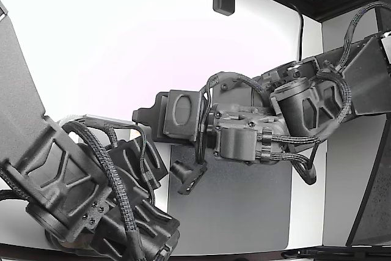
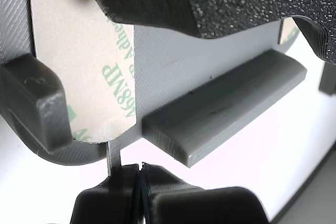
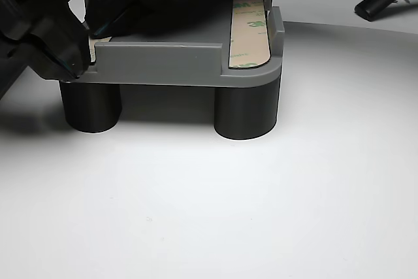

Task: Peel off protective film from adhesive tape.

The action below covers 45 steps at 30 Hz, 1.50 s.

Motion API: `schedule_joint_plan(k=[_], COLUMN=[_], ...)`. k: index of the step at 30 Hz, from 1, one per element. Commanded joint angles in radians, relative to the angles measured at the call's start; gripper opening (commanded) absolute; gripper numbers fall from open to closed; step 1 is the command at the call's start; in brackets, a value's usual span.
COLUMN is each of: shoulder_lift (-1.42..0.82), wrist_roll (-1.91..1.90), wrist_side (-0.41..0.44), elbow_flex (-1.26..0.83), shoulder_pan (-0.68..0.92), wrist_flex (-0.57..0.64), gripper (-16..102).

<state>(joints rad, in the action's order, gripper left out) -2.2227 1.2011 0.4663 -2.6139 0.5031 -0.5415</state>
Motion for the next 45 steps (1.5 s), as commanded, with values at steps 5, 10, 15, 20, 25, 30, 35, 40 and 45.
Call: schedule_joint_plan(k=[5,10,15,20,25,30,35,40,45], shoulder_lift=[-0.018,-0.018,-0.026,-0.037,-0.044,-0.046,-0.046,-0.048,-0.049], wrist_roll=[-0.008,-0.012,-0.014,-0.02,-0.026,-0.031,-0.034,-0.04,-0.04], wrist_side=[0.003,0.006,0.006,0.008,0.005,0.006,0.006,0.003,0.002], elbow_flex=[0.038,0.038,0.035,0.025,0.023,0.02,0.02,0.02,0.02], shoulder_pan=[0.003,0.008,0.008,0.009,0.009,0.011,0.011,0.012,0.012], wrist_flex=[-0.002,-0.003,-0.011,-0.012,-0.02,-0.025,-0.025,-0.034,-0.032], gripper=[-11,-11,-11,-11,-11,-11,-11,-11,-11])
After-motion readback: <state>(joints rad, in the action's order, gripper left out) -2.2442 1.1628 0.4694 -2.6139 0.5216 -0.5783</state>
